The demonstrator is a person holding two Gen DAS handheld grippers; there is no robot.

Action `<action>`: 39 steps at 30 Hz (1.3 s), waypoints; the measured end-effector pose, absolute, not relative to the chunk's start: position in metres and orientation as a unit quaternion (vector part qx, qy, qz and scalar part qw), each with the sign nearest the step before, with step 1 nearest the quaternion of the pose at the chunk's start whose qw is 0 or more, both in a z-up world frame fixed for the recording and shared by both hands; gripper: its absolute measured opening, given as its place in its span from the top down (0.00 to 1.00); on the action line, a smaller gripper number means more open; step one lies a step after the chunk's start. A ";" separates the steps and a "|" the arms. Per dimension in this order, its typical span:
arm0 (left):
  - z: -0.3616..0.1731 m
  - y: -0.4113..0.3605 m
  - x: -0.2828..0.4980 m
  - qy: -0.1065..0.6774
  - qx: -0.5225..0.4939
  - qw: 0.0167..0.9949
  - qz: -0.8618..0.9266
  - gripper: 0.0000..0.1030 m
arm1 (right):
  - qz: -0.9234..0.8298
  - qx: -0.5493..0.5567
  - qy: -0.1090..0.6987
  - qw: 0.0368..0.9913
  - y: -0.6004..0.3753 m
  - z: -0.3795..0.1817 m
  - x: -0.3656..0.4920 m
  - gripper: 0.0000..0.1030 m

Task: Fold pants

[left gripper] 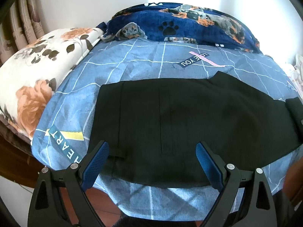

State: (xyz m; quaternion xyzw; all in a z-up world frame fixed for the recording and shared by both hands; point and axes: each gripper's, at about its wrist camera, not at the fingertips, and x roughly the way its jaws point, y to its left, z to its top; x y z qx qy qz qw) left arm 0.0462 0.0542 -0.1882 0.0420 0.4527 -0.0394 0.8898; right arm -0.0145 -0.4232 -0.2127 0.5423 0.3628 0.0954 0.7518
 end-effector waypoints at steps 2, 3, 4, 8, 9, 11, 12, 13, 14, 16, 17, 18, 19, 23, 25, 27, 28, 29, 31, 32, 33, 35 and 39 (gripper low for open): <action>-0.189 0.054 0.045 0.455 0.040 0.889 -0.041 0.10 | 0.098 0.540 0.367 0.751 -0.420 -0.214 -0.013 0.90; -0.190 0.053 0.045 0.456 0.041 0.888 -0.041 0.10 | 0.099 0.539 0.368 0.751 -0.419 -0.214 -0.012 0.90; -0.190 0.053 0.045 0.456 0.042 0.888 -0.041 0.10 | 0.100 0.538 0.370 0.751 -0.417 -0.215 -0.010 0.90; -0.189 0.051 0.045 0.455 0.043 0.888 -0.042 0.10 | 0.105 0.534 0.377 0.749 -0.412 -0.217 -0.008 0.90; -0.190 0.050 0.045 0.455 0.044 0.888 -0.043 0.10 | 0.106 0.534 0.378 0.749 -0.411 -0.218 -0.007 0.90; -0.190 0.049 0.044 0.455 0.046 0.888 -0.043 0.10 | 0.115 0.536 0.380 0.745 -0.408 -0.219 -0.007 0.90; -0.190 0.048 0.043 0.456 0.047 0.888 -0.044 0.10 | 0.116 0.535 0.381 0.745 -0.407 -0.219 -0.006 0.90; -0.190 0.048 0.043 0.456 0.048 0.888 -0.045 0.10 | 0.117 0.534 0.382 0.745 -0.405 -0.219 -0.006 0.90; -0.190 0.047 0.043 0.456 0.049 0.887 -0.046 0.10 | 0.120 0.534 0.384 0.744 -0.403 -0.219 -0.005 0.90; -0.190 0.046 0.042 0.457 0.051 0.887 -0.047 0.10 | 0.123 0.531 0.387 0.744 -0.398 -0.219 -0.004 0.90; -0.190 0.045 0.041 0.457 0.053 0.886 -0.048 0.10 | 0.124 0.530 0.388 0.744 -0.396 -0.219 -0.004 0.89; -0.190 0.045 0.041 0.458 0.054 0.886 -0.048 0.10 | 0.126 0.530 0.389 0.743 -0.394 -0.219 -0.003 0.89; -0.191 0.044 0.041 0.458 0.054 0.886 -0.049 0.10 | 0.127 0.530 0.390 0.742 -0.393 -0.220 -0.003 0.89; -0.191 0.041 0.040 0.459 0.056 0.885 -0.049 0.10 | 0.131 0.529 0.395 0.740 -0.386 -0.220 0.001 0.89; -0.192 0.042 0.040 0.461 0.054 0.885 -0.049 0.10 | 0.133 0.529 0.395 0.739 -0.385 -0.220 0.002 0.89; -0.192 0.042 0.041 0.462 0.052 0.884 -0.049 0.10 | 0.134 0.528 0.396 0.739 -0.382 -0.220 0.003 0.89; -0.193 0.043 0.041 0.463 0.052 0.884 -0.049 0.10 | 0.135 0.529 0.397 0.738 -0.382 -0.220 0.003 0.88; -0.193 0.043 0.042 0.464 0.052 0.883 -0.049 0.10 | 0.137 0.529 0.398 0.737 -0.381 -0.220 0.003 0.88; -0.195 0.043 0.042 0.467 0.051 0.882 -0.050 0.10 | 0.138 0.529 0.399 0.736 -0.379 -0.221 0.004 0.88; -0.195 0.043 0.042 0.468 0.051 0.881 -0.050 0.10 | 0.139 0.529 0.401 0.735 -0.377 -0.222 0.005 0.88; -0.195 0.043 0.042 0.468 0.051 0.881 -0.051 0.10 | 0.140 0.529 0.402 0.735 -0.376 -0.223 0.005 0.88; -0.195 0.043 0.042 0.468 0.051 0.881 -0.051 0.10 | 0.141 0.529 0.404 0.733 -0.374 -0.224 0.006 0.88; -0.197 0.043 0.042 0.470 0.051 0.880 -0.052 0.10 | 0.145 0.529 0.406 0.731 -0.371 -0.224 0.008 0.88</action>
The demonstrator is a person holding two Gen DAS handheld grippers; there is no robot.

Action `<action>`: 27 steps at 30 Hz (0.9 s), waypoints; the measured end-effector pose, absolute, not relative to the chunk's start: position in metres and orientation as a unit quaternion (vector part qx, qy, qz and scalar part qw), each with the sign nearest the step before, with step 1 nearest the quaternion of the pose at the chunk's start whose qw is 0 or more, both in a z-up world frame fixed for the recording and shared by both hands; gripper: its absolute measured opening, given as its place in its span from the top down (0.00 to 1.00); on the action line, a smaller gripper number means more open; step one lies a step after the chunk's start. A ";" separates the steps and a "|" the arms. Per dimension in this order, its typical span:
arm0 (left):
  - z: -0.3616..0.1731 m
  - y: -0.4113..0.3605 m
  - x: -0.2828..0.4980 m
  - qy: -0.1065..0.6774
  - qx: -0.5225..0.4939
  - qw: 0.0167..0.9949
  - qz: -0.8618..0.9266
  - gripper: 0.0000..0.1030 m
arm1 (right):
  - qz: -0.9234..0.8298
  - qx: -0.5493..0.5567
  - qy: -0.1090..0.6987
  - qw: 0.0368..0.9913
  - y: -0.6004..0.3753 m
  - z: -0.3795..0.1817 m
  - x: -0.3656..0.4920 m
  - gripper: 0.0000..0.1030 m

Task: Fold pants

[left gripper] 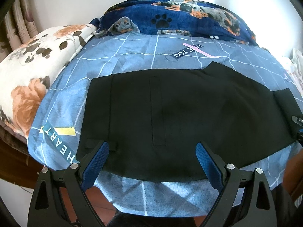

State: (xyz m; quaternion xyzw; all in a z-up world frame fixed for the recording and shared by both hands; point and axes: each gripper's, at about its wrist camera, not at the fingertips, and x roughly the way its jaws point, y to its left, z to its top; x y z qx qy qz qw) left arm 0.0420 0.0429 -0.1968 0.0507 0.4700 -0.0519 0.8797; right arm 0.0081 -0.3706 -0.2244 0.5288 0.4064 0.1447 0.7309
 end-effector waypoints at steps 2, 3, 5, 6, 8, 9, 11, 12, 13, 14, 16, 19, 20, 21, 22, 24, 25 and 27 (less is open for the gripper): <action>-0.198 0.043 0.042 0.472 0.051 0.879 -0.052 0.10 | 0.146 0.530 0.408 0.729 -0.369 -0.225 0.009 0.88; -0.198 0.042 0.042 0.472 0.051 0.879 -0.052 0.10 | 0.148 0.532 0.408 0.727 -0.368 -0.226 0.009 0.88; -0.199 0.042 0.042 0.473 0.051 0.878 -0.053 0.10 | 0.149 0.533 0.409 0.726 -0.365 -0.227 0.011 0.88; -0.199 0.042 0.042 0.474 0.052 0.877 -0.053 0.10 | 0.149 0.532 0.409 0.726 -0.364 -0.227 0.011 0.88; -0.199 0.042 0.042 0.475 0.052 0.877 -0.054 0.10 | 0.151 0.532 0.411 0.725 -0.362 -0.227 0.013 0.87; -0.199 0.041 0.042 0.475 0.052 0.877 -0.054 0.10 | 0.152 0.531 0.411 0.725 -0.361 -0.227 0.013 0.87; -0.199 0.041 0.042 0.475 0.052 0.877 -0.054 0.10 | 0.154 0.529 0.413 0.726 -0.358 -0.228 0.014 0.87; -0.200 0.041 0.042 0.475 0.053 0.877 -0.054 0.10 | 0.158 0.531 0.410 0.725 -0.357 -0.228 0.015 0.87; -0.200 0.040 0.042 0.475 0.054 0.876 -0.053 0.10 | 0.159 0.531 0.411 0.724 -0.356 -0.229 0.015 0.87; -0.200 0.040 0.042 0.476 0.053 0.876 -0.053 0.10 | 0.159 0.530 0.411 0.724 -0.355 -0.229 0.015 0.87; -0.201 0.040 0.041 0.477 0.053 0.876 -0.054 0.10 | 0.160 0.531 0.412 0.723 -0.354 -0.230 0.016 0.87; -0.202 0.040 0.041 0.478 0.053 0.875 -0.054 0.10 | 0.162 0.530 0.414 0.722 -0.351 -0.231 0.016 0.87; -0.202 0.040 0.041 0.478 0.054 0.875 -0.054 0.10 | 0.162 0.528 0.415 0.722 -0.350 -0.231 0.017 0.87; -0.202 0.040 0.041 0.478 0.054 0.875 -0.055 0.10 | 0.162 0.527 0.416 0.723 -0.349 -0.231 0.017 0.87; -0.203 0.039 0.042 0.479 0.054 0.875 -0.055 0.10 | 0.163 0.526 0.418 0.723 -0.348 -0.231 0.018 0.87; -0.204 0.039 0.042 0.480 0.055 0.874 -0.055 0.10 | 0.163 0.524 0.420 0.723 -0.346 -0.231 0.019 0.87; -0.204 0.039 0.042 0.481 0.055 0.873 -0.056 0.10 | 0.163 0.522 0.422 0.723 -0.345 -0.232 0.019 0.86; -0.204 0.039 0.042 0.482 0.056 0.873 -0.055 0.10 | 0.162 0.518 0.424 0.725 -0.343 -0.232 0.020 0.86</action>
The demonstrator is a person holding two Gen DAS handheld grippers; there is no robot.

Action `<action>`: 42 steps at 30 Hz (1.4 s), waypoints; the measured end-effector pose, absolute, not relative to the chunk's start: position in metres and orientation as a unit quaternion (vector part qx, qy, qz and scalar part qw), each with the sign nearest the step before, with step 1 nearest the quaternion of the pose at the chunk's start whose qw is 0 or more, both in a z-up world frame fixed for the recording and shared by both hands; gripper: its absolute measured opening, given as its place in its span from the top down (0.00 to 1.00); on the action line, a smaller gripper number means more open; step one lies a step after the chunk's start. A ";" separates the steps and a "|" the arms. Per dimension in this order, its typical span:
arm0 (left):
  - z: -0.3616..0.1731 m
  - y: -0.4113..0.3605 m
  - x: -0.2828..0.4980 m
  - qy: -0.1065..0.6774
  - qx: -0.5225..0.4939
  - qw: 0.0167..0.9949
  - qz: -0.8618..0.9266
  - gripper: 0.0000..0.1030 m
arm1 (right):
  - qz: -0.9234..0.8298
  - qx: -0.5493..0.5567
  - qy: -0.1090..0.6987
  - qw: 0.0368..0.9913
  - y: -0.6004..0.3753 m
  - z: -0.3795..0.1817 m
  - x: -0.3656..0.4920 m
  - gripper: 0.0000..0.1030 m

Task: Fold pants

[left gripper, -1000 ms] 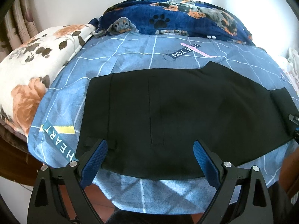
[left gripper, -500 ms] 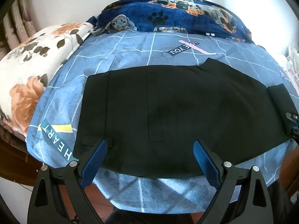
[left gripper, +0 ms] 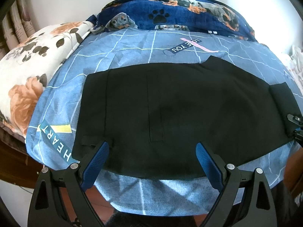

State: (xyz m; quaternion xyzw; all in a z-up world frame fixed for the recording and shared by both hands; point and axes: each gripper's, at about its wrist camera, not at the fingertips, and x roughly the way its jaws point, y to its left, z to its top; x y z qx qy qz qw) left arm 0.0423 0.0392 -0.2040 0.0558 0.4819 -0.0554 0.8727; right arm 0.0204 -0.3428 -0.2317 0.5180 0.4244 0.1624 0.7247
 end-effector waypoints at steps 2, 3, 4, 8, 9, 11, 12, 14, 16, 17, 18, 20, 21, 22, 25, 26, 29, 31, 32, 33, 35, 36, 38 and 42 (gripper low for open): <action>-0.204 0.039 0.043 0.483 0.056 0.872 -0.055 0.10 | 0.161 0.513 0.427 0.727 -0.342 -0.232 0.021 0.86; -0.204 0.040 0.043 0.483 0.055 0.872 -0.056 0.10 | 0.162 0.512 0.427 0.728 -0.341 -0.232 0.021 0.86; -0.204 0.040 0.043 0.484 0.054 0.872 -0.056 0.10 | 0.161 0.511 0.428 0.728 -0.340 -0.231 0.021 0.86; -0.205 0.040 0.043 0.486 0.054 0.871 -0.055 0.10 | 0.162 0.500 0.431 0.733 -0.337 -0.230 0.023 0.86; -0.206 0.040 0.043 0.487 0.054 0.870 -0.055 0.10 | 0.162 0.495 0.433 0.736 -0.336 -0.229 0.023 0.86; -0.206 0.040 0.043 0.487 0.053 0.870 -0.055 0.10 | 0.162 0.480 0.436 0.744 -0.333 -0.226 0.024 0.84; -0.206 0.040 0.043 0.487 0.053 0.870 -0.055 0.10 | 0.163 0.474 0.437 0.747 -0.332 -0.225 0.024 0.81; -0.206 0.040 0.043 0.488 0.054 0.870 -0.055 0.10 | 0.168 0.462 0.438 0.753 -0.329 -0.221 0.024 0.73; -0.206 0.040 0.043 0.488 0.053 0.869 -0.055 0.10 | 0.173 0.449 0.439 0.759 -0.325 -0.217 0.024 0.63; -0.206 0.040 0.043 0.489 0.053 0.869 -0.054 0.10 | 0.175 0.438 0.440 0.764 -0.322 -0.214 0.024 0.60; -0.206 0.040 0.043 0.488 0.053 0.869 -0.054 0.10 | 0.176 0.426 0.442 0.770 -0.319 -0.211 0.025 0.55; -0.206 0.040 0.043 0.488 0.053 0.869 -0.055 0.10 | 0.182 0.404 0.445 0.779 -0.311 -0.206 0.025 0.47; -0.206 0.040 0.043 0.488 0.053 0.869 -0.055 0.10 | 0.183 0.399 0.445 0.780 -0.309 -0.205 0.025 0.43; -0.206 0.040 0.043 0.489 0.053 0.869 -0.054 0.10 | 0.185 0.396 0.446 0.781 -0.308 -0.203 0.025 0.41; -0.206 0.040 0.043 0.489 0.053 0.869 -0.055 0.10 | 0.192 0.402 0.446 0.777 -0.309 -0.204 0.025 0.39; -0.206 0.041 0.043 0.489 0.053 0.869 -0.055 0.10 | 0.195 0.407 0.446 0.773 -0.310 -0.205 0.025 0.39; -0.207 0.041 0.043 0.491 0.053 0.868 -0.055 0.10 | 0.202 0.432 0.439 0.761 -0.316 -0.208 0.024 0.39; -0.207 0.041 0.043 0.492 0.053 0.867 -0.055 0.10 | 0.212 0.451 0.430 0.753 -0.321 -0.209 0.023 0.38; -0.207 0.041 0.043 0.491 0.053 0.868 -0.055 0.10 | 0.221 0.468 0.416 0.748 -0.328 -0.207 0.022 0.37; -0.207 0.041 0.043 0.490 0.052 0.868 -0.054 0.10 | 0.224 0.478 0.406 0.747 -0.334 -0.205 0.021 0.37; -0.206 0.041 0.044 0.490 0.050 0.869 -0.054 0.10 | 0.219 0.515 0.359 0.747 -0.365 -0.197 0.016 0.40; -0.207 0.041 0.044 0.491 0.046 0.868 -0.054 0.10 | 0.213 0.526 0.345 0.747 -0.377 -0.194 0.014 0.47; -0.206 0.042 0.045 0.495 0.038 0.866 -0.057 0.10 | 0.183 0.529 0.329 0.760 -0.408 -0.188 0.012 0.64; -0.206 0.043 0.045 0.504 0.026 0.861 -0.059 0.10 | 0.139 0.517 0.335 0.775 -0.449 -0.185 0.021 0.81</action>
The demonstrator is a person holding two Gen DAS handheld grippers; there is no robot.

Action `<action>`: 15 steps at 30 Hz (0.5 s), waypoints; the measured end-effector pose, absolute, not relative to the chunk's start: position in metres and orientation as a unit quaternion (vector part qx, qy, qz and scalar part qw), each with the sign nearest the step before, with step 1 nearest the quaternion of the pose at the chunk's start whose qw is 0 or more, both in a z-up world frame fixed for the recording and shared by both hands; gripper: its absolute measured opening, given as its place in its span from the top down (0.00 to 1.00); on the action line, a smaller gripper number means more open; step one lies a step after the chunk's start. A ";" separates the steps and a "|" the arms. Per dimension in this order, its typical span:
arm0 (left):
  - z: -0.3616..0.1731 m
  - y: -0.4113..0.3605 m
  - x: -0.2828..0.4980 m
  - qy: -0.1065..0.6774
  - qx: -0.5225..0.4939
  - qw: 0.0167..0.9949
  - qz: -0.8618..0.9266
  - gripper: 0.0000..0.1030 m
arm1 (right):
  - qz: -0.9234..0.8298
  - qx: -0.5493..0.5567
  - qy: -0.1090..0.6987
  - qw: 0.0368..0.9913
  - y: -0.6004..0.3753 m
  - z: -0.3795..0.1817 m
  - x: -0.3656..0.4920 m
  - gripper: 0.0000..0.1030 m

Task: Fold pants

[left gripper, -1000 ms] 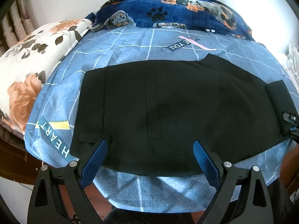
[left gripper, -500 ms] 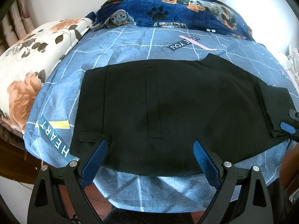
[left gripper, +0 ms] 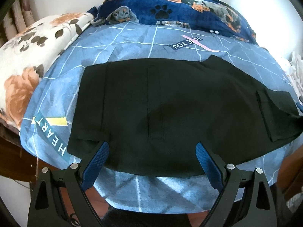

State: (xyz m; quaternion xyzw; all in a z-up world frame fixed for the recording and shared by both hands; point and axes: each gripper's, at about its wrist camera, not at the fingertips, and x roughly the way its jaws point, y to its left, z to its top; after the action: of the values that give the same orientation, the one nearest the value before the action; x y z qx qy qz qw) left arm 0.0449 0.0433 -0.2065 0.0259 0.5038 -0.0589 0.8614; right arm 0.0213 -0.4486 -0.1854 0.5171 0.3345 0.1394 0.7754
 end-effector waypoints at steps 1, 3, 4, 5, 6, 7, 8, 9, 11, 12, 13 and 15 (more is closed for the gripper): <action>-0.206 0.043 0.045 0.505 0.027 0.861 -0.058 0.10 | 0.141 0.520 0.337 0.772 -0.453 -0.186 0.025 0.82; -0.203 0.043 0.044 0.502 0.029 0.863 -0.057 0.10 | 0.169 0.553 0.322 0.750 -0.457 -0.187 0.029 0.82; -0.202 0.044 0.044 0.498 0.028 0.865 -0.056 0.10 | 0.184 0.566 0.309 0.742 -0.459 -0.185 0.028 0.81; -0.200 0.045 0.044 0.495 0.028 0.867 -0.054 0.10 | 0.210 0.579 0.299 0.729 -0.459 -0.182 0.025 0.81; -0.199 0.044 0.045 0.494 0.026 0.867 -0.054 0.10 | 0.223 0.581 0.301 0.723 -0.457 -0.181 0.023 0.81; -0.198 0.044 0.045 0.495 0.024 0.867 -0.056 0.10 | 0.232 0.580 0.310 0.717 -0.452 -0.182 0.019 0.80; -0.198 0.044 0.046 0.495 0.023 0.867 -0.058 0.10 | 0.239 0.576 0.321 0.713 -0.444 -0.183 0.018 0.79; -0.197 0.043 0.045 0.494 0.023 0.867 -0.060 0.10 | 0.246 0.568 0.334 0.711 -0.438 -0.185 0.014 0.77; -0.198 0.040 0.044 0.494 0.027 0.867 -0.065 0.10 | 0.255 0.566 0.345 0.704 -0.424 -0.191 0.006 0.72; -0.198 0.037 0.043 0.495 0.031 0.866 -0.068 0.10 | 0.261 0.574 0.348 0.693 -0.417 -0.196 0.003 0.66; -0.199 0.035 0.042 0.496 0.035 0.865 -0.072 0.10 | 0.268 0.583 0.354 0.681 -0.409 -0.203 0.001 0.64; -0.199 0.029 0.040 0.494 0.044 0.865 -0.083 0.10 | 0.274 0.592 0.376 0.659 -0.386 -0.218 -0.001 0.63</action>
State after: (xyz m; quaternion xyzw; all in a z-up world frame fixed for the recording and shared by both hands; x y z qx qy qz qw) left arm 0.0401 0.0292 -0.1988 0.0438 0.4937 -0.0828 0.8646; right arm -0.0006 -0.3859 -0.2184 0.5915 0.3757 0.2743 0.6586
